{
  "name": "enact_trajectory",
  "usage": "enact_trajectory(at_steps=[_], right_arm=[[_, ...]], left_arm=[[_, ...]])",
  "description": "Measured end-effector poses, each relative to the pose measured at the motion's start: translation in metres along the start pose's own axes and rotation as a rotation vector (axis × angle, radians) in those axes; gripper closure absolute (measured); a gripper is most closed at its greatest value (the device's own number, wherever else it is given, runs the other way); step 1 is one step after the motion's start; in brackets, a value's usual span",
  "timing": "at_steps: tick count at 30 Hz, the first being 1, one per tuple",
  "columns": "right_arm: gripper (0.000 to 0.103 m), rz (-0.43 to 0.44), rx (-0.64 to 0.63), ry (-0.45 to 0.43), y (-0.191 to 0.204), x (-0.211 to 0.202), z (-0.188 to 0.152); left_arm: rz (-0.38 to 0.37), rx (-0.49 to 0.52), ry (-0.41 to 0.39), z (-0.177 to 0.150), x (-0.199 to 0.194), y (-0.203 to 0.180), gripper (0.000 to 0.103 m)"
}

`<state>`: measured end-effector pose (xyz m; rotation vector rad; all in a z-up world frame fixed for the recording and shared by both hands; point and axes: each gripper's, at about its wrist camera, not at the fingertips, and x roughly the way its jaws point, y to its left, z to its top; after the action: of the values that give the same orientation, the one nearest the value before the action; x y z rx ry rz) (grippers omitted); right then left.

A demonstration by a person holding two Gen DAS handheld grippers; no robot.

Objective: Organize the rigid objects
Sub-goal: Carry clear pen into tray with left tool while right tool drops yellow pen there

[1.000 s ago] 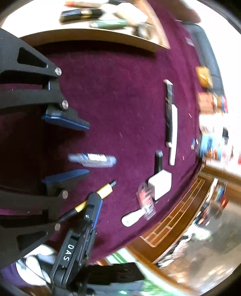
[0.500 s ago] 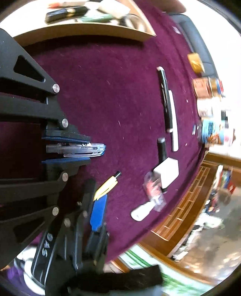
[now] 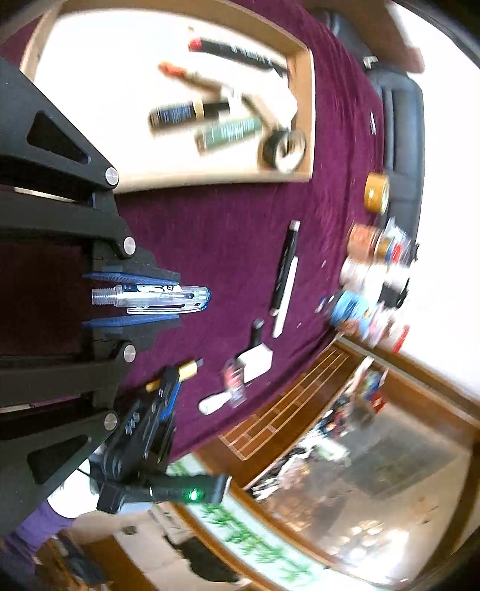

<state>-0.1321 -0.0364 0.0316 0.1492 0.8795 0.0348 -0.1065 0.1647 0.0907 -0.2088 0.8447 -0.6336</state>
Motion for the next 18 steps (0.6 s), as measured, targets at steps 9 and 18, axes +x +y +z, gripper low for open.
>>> enact_trajectory(at_steps=[9,18], right_arm=[[0.096,0.206,-0.034,-0.092,0.055,-0.036,0.035],[0.096,0.418,-0.068,0.026,0.131,-0.002,0.057]], left_arm=[[0.135,-0.173,-0.107,-0.006,-0.048,0.09,0.091],[0.252,-0.284,-0.089,-0.017,-0.051,0.158,0.091]])
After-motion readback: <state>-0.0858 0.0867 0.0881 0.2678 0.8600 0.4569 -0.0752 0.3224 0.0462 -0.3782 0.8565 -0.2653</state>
